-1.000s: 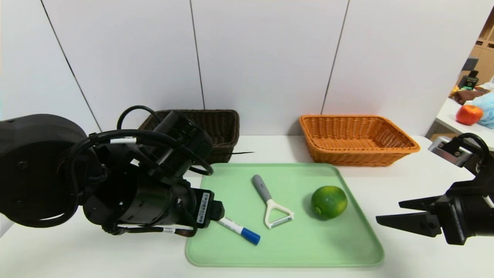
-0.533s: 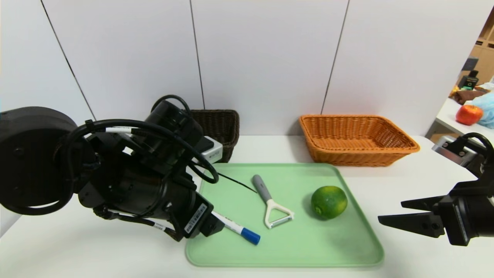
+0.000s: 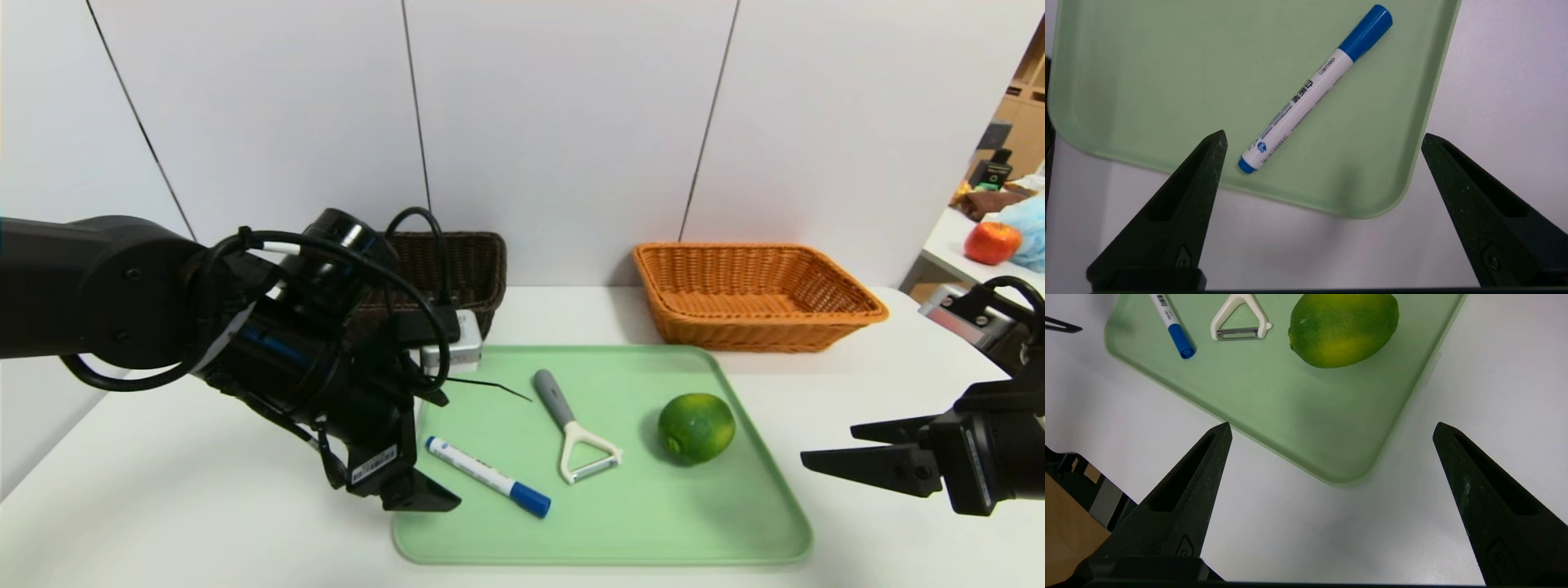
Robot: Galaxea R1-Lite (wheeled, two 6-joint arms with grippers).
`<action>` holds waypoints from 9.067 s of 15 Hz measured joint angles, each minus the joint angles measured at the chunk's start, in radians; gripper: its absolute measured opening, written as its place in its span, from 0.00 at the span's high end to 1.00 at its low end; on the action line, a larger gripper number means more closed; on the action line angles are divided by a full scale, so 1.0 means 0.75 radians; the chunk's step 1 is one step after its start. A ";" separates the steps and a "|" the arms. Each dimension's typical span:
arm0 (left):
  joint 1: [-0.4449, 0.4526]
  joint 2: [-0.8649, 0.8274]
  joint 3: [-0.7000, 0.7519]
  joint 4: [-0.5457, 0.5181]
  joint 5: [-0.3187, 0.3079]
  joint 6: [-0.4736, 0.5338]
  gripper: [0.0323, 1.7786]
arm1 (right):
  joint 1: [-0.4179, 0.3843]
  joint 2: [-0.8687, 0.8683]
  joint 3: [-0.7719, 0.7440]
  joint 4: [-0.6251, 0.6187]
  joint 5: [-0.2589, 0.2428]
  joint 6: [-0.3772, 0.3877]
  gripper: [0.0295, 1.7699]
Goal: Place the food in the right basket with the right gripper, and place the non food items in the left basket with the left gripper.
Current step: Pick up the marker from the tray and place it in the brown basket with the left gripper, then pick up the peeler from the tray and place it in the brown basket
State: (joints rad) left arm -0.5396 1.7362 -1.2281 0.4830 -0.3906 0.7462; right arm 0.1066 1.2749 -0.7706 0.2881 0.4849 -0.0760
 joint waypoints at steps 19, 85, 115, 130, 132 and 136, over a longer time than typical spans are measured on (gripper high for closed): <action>0.017 0.372 -0.276 0.185 -0.260 0.377 0.05 | -0.018 0.031 -0.015 -0.016 0.018 0.029 0.04; 0.619 0.627 -0.996 -0.035 -0.294 0.337 0.31 | -0.032 0.027 0.026 -0.022 0.032 0.028 0.04; -0.119 0.510 -0.660 0.026 -0.197 -0.327 0.05 | -0.060 -0.035 0.044 -0.020 0.032 0.029 0.04; -0.468 0.554 -0.660 -0.017 1.093 -1.289 0.05 | -0.061 -0.069 0.066 -0.022 0.083 0.029 0.04; -0.477 0.566 -0.663 -0.001 1.117 -1.348 0.05 | -0.061 -0.071 0.070 -0.023 0.083 0.029 0.04; -0.488 0.576 -0.692 0.047 1.122 -1.449 0.05 | -0.061 -0.075 0.074 -0.023 0.089 0.028 0.04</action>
State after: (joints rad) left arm -0.9057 2.1683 -1.7468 0.5181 0.4506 -0.3406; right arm 0.0611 1.2189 -0.7149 0.2709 0.5513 -0.0547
